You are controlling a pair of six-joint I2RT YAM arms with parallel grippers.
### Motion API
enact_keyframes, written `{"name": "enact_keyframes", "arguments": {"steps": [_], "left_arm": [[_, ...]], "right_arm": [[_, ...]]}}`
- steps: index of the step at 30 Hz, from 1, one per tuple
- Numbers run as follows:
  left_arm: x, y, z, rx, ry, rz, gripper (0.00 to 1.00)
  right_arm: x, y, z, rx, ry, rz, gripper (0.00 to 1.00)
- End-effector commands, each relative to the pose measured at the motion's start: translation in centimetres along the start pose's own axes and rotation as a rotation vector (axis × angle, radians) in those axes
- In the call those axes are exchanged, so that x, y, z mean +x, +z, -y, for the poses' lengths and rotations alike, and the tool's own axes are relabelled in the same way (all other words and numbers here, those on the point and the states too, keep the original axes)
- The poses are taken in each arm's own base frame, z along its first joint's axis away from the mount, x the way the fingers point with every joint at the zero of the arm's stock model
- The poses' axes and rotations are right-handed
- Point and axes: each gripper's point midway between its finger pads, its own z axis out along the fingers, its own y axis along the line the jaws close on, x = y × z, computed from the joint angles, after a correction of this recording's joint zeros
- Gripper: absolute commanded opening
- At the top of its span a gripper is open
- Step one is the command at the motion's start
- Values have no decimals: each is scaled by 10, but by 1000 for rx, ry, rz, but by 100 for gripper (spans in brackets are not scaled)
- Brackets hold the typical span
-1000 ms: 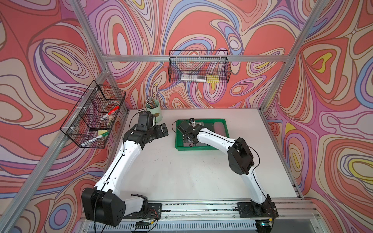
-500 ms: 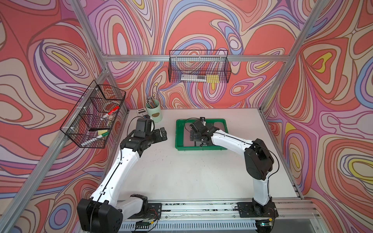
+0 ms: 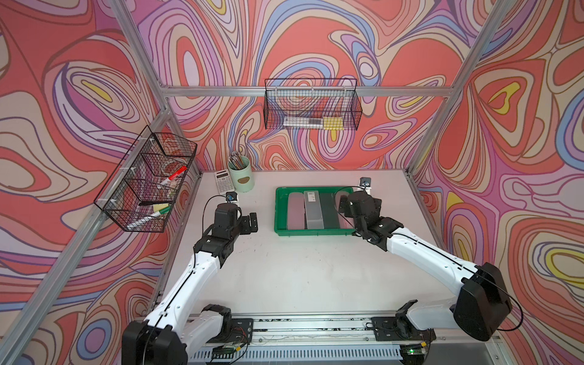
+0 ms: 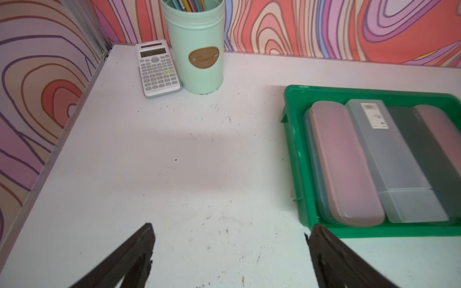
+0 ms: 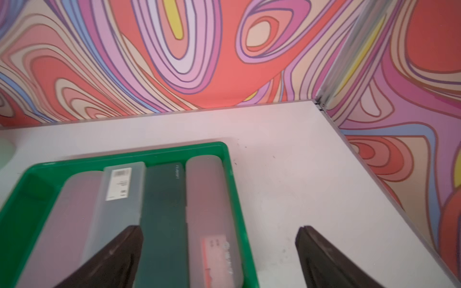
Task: Put the pencil case into the storage box
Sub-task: Reset both arms
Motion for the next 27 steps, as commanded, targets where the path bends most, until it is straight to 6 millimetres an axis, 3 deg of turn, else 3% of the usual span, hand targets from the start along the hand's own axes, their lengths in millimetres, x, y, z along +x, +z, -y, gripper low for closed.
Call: {"name": "enact_keyframes", "arguments": {"steps": [1, 4, 7, 8, 9, 15, 25, 27], "left_arm": [[-14, 11, -22, -123, 0, 146, 99], [1, 29, -27, -153, 58, 142, 99], [9, 40, -33, -188, 76, 158, 100], [8, 43, -35, -196, 73, 182, 99], [22, 46, -40, -210, 76, 172, 99], [37, 52, -40, -199, 98, 221, 99], [31, 71, -37, -190, 190, 232, 99], [34, 77, -37, -181, 197, 264, 99]], "right_arm": [[2, 6, 47, 54, 19, 83, 98], [19, 7, 81, 105, 11, 140, 98], [41, 18, 100, 106, 40, 111, 98], [47, 23, 102, 105, 38, 101, 98], [51, 27, 102, 111, 28, 100, 98], [72, 62, 92, 39, -44, 78, 98], [67, 83, 98, 79, 15, 199, 98], [76, 88, 96, 41, 29, 206, 98]]}}
